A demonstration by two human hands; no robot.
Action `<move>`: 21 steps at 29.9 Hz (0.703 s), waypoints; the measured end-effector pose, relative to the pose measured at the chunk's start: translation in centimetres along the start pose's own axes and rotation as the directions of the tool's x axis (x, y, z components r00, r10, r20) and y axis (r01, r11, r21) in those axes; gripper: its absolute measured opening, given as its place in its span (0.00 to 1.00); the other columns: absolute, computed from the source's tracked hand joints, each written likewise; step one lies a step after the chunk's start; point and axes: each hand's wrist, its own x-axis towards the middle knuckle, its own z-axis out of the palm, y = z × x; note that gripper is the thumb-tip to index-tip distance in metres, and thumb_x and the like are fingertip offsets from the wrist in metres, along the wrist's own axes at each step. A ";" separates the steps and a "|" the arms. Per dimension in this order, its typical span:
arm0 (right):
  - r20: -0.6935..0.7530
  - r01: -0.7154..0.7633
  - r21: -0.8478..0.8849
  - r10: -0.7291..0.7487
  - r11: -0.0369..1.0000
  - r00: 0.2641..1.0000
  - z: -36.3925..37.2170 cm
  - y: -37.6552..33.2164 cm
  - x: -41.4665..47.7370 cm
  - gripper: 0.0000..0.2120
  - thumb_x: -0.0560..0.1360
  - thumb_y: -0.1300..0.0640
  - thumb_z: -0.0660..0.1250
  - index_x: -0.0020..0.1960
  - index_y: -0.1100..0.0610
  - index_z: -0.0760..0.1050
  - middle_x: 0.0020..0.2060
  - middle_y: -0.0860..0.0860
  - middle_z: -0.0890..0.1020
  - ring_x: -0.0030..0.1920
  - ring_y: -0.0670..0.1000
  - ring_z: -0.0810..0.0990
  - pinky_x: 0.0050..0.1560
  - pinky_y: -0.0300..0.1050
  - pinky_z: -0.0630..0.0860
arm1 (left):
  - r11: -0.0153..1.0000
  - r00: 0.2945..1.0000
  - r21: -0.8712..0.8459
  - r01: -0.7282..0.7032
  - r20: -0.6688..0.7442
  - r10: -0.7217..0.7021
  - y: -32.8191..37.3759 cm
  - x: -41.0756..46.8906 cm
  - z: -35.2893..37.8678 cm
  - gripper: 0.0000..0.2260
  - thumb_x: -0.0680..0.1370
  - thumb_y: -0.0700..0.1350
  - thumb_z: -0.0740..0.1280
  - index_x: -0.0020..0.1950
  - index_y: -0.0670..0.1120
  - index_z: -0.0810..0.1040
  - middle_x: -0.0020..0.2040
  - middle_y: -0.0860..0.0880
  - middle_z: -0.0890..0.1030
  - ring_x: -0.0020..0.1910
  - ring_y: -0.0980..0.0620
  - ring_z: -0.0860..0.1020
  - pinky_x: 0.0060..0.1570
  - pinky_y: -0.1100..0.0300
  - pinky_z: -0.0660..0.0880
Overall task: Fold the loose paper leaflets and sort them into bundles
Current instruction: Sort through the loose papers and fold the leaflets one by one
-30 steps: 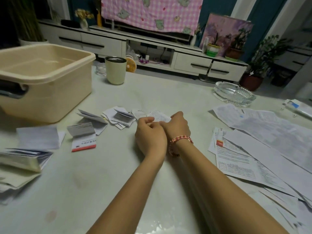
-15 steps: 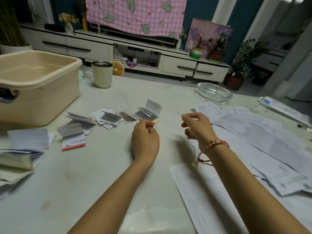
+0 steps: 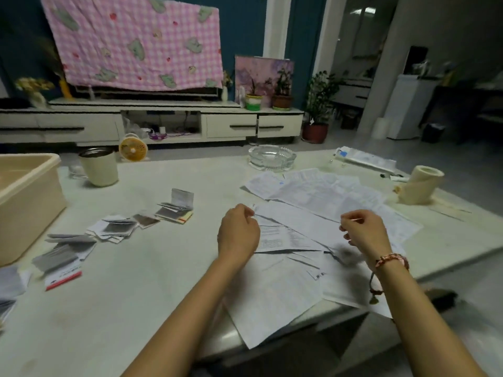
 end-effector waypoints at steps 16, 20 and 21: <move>0.382 0.362 -0.795 -0.061 0.487 0.922 5.0 3.6 5.8 0.24 0.80 0.44 0.47 0.73 0.53 0.60 0.74 0.60 0.55 0.69 0.60 0.62 0.67 0.52 0.58 | 0.977 0.960 -0.080 -0.197 0.185 0.209 1.2 -1.2 3.6 0.11 0.79 0.39 0.60 0.59 0.46 0.75 0.55 0.54 0.77 0.56 0.55 0.74 0.51 0.68 0.66; 0.376 0.362 -0.816 -0.063 0.450 0.925 5.0 3.4 6.2 0.28 0.80 0.43 0.47 0.74 0.59 0.56 0.75 0.55 0.54 0.72 0.58 0.56 0.70 0.53 0.54 | 0.978 0.969 -0.082 -0.191 0.141 0.201 0.9 -1.5 3.1 0.10 0.79 0.40 0.60 0.59 0.46 0.76 0.52 0.56 0.74 0.54 0.57 0.73 0.50 0.68 0.66; 0.364 0.362 -0.809 -0.089 0.464 0.927 5.0 3.1 6.0 0.29 0.80 0.43 0.48 0.74 0.59 0.54 0.76 0.55 0.52 0.73 0.58 0.54 0.71 0.53 0.53 | 0.980 0.973 -0.099 -0.174 0.136 0.187 1.0 -1.4 3.0 0.10 0.79 0.41 0.60 0.59 0.46 0.76 0.52 0.56 0.74 0.53 0.57 0.73 0.48 0.70 0.66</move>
